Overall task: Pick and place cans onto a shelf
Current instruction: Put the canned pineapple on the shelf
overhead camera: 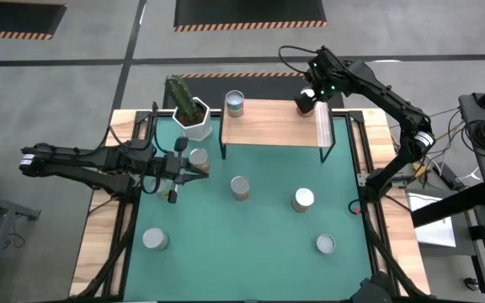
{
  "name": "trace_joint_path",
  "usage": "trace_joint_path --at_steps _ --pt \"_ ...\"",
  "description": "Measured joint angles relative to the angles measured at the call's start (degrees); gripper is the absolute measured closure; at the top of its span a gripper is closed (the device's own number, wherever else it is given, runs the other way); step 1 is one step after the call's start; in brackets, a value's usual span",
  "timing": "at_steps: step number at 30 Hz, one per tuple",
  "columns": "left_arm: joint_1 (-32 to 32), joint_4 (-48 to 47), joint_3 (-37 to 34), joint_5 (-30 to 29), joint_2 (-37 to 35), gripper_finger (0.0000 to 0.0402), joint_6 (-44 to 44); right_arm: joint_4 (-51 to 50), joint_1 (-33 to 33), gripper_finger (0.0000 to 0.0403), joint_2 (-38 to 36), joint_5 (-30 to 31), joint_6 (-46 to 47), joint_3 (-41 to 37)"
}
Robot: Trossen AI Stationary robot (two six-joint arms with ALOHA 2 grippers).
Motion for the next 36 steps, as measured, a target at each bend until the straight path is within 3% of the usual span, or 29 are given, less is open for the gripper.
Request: trace_joint_path --at_steps 36 --pt "0.0 0.0 0.0 0.0 0.0 0.0402 0.0 -0.2 0.0 0.0065 -1.9 0.0 0.3 0.4"
